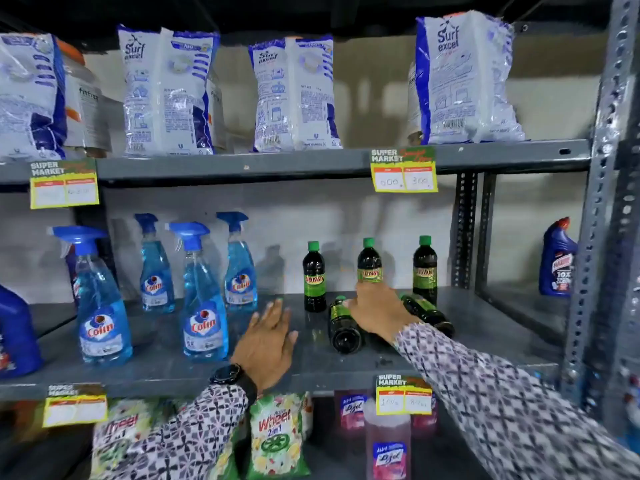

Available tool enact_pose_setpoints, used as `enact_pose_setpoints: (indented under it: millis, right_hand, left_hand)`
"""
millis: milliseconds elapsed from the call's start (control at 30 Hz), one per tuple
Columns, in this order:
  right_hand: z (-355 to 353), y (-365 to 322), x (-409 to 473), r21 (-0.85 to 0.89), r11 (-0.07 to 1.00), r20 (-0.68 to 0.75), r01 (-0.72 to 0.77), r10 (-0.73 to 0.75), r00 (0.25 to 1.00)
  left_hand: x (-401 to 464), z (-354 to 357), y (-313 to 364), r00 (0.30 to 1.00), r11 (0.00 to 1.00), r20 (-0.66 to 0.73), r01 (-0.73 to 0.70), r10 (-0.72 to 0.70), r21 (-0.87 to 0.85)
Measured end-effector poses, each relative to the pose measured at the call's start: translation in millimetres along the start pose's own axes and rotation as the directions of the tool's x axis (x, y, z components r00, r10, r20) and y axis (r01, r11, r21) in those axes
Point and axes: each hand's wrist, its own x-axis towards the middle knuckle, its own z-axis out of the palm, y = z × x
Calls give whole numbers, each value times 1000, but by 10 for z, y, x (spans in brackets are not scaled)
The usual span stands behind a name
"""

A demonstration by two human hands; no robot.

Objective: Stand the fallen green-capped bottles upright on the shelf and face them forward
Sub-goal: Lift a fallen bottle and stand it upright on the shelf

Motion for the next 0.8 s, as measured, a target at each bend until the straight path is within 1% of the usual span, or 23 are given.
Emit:
enact_pose_setpoints:
  millis: [33, 67, 133, 267, 333, 400, 433, 533, 600, 633, 700, 767, 800]
  right_hand:
    - [46, 7, 90, 29, 996, 96, -80, 77, 992]
    - [57, -13, 147, 41, 988, 164, -148, 140, 977]
    - [56, -50, 275, 94, 962, 279, -255, 220, 935]
    - [169, -94, 463, 218, 878, 477, -425, 284, 832]
    - [231, -103, 524, 296, 789, 565, -539, 310, 765]
    - [319, -90, 579, 315, 738, 608, -596, 325, 724]
    - [361, -74, 598, 322, 722, 612, -612, 334, 717]
    - [396, -25, 616, 409, 672, 585, -617, 326, 743]
    - [346, -18, 587, 521, 622, 534, -585, 298, 791]
    - [316, -17, 574, 579, 602, 487, -550, 285, 826]
    - [315, -3, 570, 678, 591, 340, -437, 276, 899]
    - [371, 0, 555, 731, 629, 119, -265, 264, 957]
    - [416, 3, 533, 725, 663, 16, -189, 258, 966]
  left_hand:
    - [-31, 72, -24, 998, 999, 59, 36, -35, -15]
    - [-58, 112, -45, 992, 996, 97, 81, -76, -43]
    - [-72, 204, -83, 971, 986, 184, 162, -152, -43]
    - [14, 271, -114, 963, 992, 238, 125, -128, 26]
    - [17, 302, -137, 959, 991, 249, 127, -133, 39]
    - [6, 286, -121, 955, 991, 264, 126, -135, 52]
    - [5, 284, -120, 955, 991, 264, 126, -136, 53]
    - [3, 279, -115, 956, 991, 262, 125, -135, 53]
    - [-5, 291, -117, 957, 990, 255, 136, -140, 34]
    - [-6, 296, -118, 958, 990, 251, 139, -141, 26]
    - [-17, 299, -124, 961, 990, 241, 137, -136, 14]
    - [-27, 295, -123, 962, 990, 234, 141, -138, 0]
    - [-34, 286, -117, 963, 990, 234, 140, -136, -2]
